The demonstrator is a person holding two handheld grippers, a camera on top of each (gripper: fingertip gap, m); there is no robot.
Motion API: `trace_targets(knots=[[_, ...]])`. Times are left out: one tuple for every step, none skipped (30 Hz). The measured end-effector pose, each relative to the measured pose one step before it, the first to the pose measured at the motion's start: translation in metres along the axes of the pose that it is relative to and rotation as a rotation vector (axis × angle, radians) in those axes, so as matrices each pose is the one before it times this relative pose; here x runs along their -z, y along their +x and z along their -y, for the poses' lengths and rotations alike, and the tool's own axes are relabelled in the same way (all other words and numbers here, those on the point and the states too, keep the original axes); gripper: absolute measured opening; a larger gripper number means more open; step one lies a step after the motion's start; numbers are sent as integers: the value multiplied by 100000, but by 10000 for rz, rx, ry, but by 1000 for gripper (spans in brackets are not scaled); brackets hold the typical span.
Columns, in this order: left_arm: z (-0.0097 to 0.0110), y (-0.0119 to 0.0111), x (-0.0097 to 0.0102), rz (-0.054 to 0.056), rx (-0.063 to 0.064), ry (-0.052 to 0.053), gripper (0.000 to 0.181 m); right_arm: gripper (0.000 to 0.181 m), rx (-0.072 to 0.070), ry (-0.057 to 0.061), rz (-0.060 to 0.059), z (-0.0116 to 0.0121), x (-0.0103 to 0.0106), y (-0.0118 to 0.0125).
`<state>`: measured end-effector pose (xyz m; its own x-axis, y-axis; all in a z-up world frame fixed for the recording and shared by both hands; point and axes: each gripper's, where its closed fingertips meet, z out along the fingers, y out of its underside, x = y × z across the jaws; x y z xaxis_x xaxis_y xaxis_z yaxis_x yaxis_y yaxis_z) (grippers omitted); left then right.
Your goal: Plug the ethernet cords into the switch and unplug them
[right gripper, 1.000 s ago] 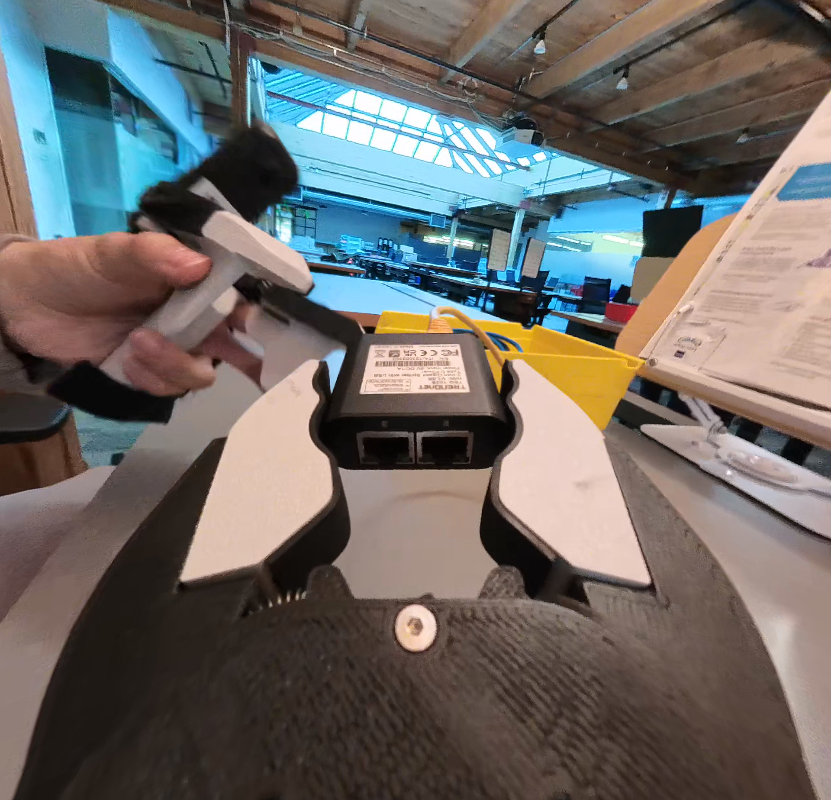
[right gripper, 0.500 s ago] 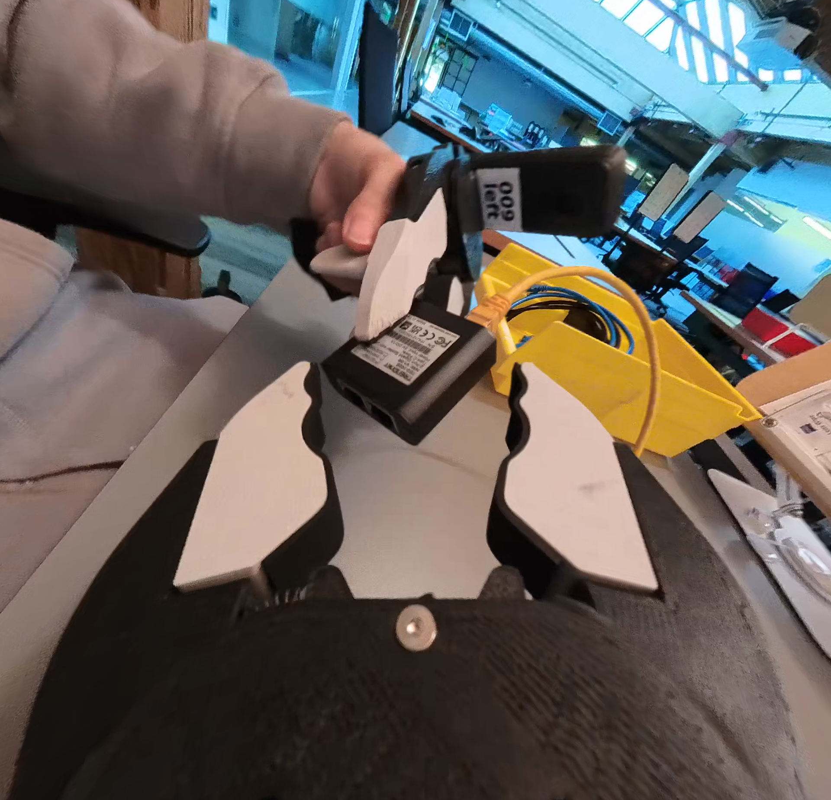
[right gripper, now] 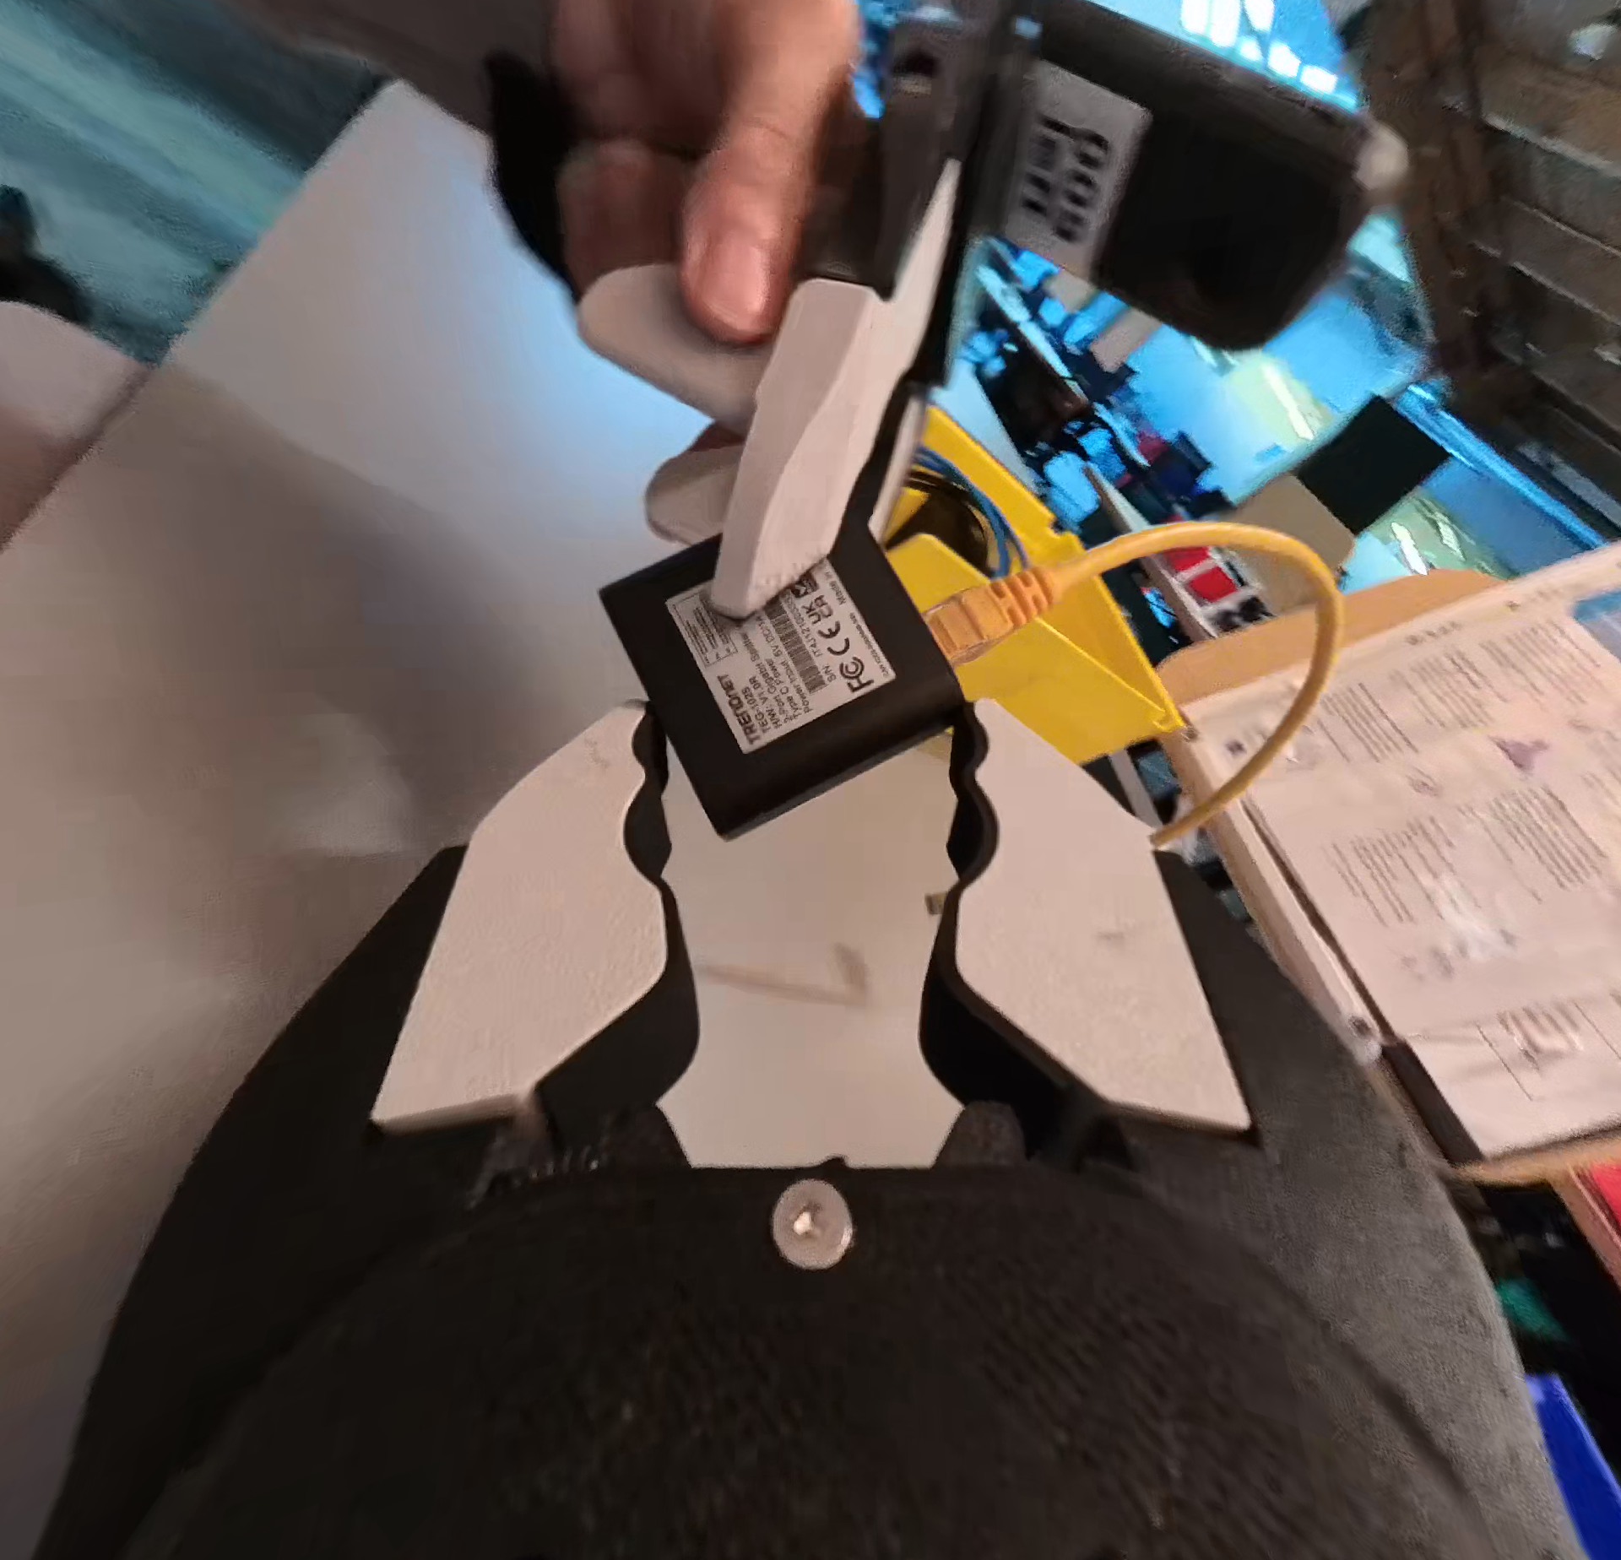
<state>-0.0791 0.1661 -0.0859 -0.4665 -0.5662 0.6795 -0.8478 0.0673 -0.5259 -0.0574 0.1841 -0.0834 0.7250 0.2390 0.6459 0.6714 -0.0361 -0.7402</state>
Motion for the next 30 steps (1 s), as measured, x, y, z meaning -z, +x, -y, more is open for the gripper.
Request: trace_targets(knots=[[1046, -157, 316, 152, -43, 831, 24, 63, -265, -28, -541, -93, -12, 876], [1138, -114, 302, 164, -145, 942, 24, 63, -310, 38, -503, 40, -3, 828], [950, -87, 249, 158, -143, 861, 24, 63, -326, 19, -559, 42, 11, 862], [624, -216, 172, 256, -60, 663, 29, 63, -322, -23, -605, 8, 24, 930], [257, -366, 70, 367, -36, 473, 41, 63, -275, -4, -517, 14, 21, 787], [-8, -379, 3, 388, -72, 371, 48, 63, -203, 33, -364, 57, 6, 535], [-29, -178, -75, 261, -144, 420, 48, 63, -163, 32, -327, 46, -5, 410], [32, 82, -120, 86, -89, 494, 50, 63, -145, -2, -339, -5, -45, 354], [-52, 253, -153, -62, 103, 418, 52, 63, -127, -39, -252, -75, -101, 165], [-61, 340, -184, -182, 265, 324, 51, 63, -93, 1, -97, -19, -133, -119], [-66, 407, -223, -296, 314, 259, 51, 63, -4, 95, -9, 117, -121, -312], [-48, 351, -190, -321, 297, 194, 50, 63, 131, 145, -26, 212, -83, -361], [-1, 6, -133, -129, 280, 151, 50, 63, 176, 7, -75, 122, -105, -322], [76, -156, -61, -44, 204, 146, 50, 63, 123, -48, -39, 116, -126, -334], [210, -1, 8, -162, 136, 219, 47, 63, 64, -8, 90, 167, -142, -435], [331, 69, 93, -193, 181, 304, 42, 63, 82, 7, 33, 174, -108, -335], [293, 31, 142, -145, 173, 297, 30, 63, 24, 53, -153, 214, -37, -28], [80, -8, 137, -89, -15, 166, 27, 63, -121, -29, 85, 16, -62, -180], [-179, -108, 157, 60, -239, -58, 26, 63, -250, 1, 392, -122, -70, -379], [-311, -269, 228, 213, -254, -227, 25, 62, -66, -44, 511, -288, 11, -422], [-293, -257, 282, 196, -63, -291, 25, 60, 185, 64, 500, -156, 190, -387], [-261, -69, 312, 28, 77, -351, 25, 67, 328, 219, 407, 204, 361, -285], [-238, -201, 354, 129, 212, -400, 25, 73, 399, 352, 16, 652, 437, 213], [-132, -388, 431, 237, 206, -375, 25, 79, 420, 319, -197, 807, 412, 488], [-168, -320, 435, 139, 128, -458, 25, 85, 371, 311, 87, 870, 287, 86], [-397, -206, 391, 18, 133, -656, 25, 91, 254, 145, 260, 652, 178, -203], [-579, -62, 317, -80, 132, -816, 24, 94, 157, -79, 289, 312, 45, -306], [-653, 99, 222, -163, 37, -878, 25, 98, 223, -178, 418, 111, -35, -586], [-678, 165, 180, -193, -44, -912, 25, 100, 334, -312, 570, -98, -60, -841], [-460, 47, 152, -16, -89, -775, 25, 103, 494, -499, 442, -341, -31, -653]])
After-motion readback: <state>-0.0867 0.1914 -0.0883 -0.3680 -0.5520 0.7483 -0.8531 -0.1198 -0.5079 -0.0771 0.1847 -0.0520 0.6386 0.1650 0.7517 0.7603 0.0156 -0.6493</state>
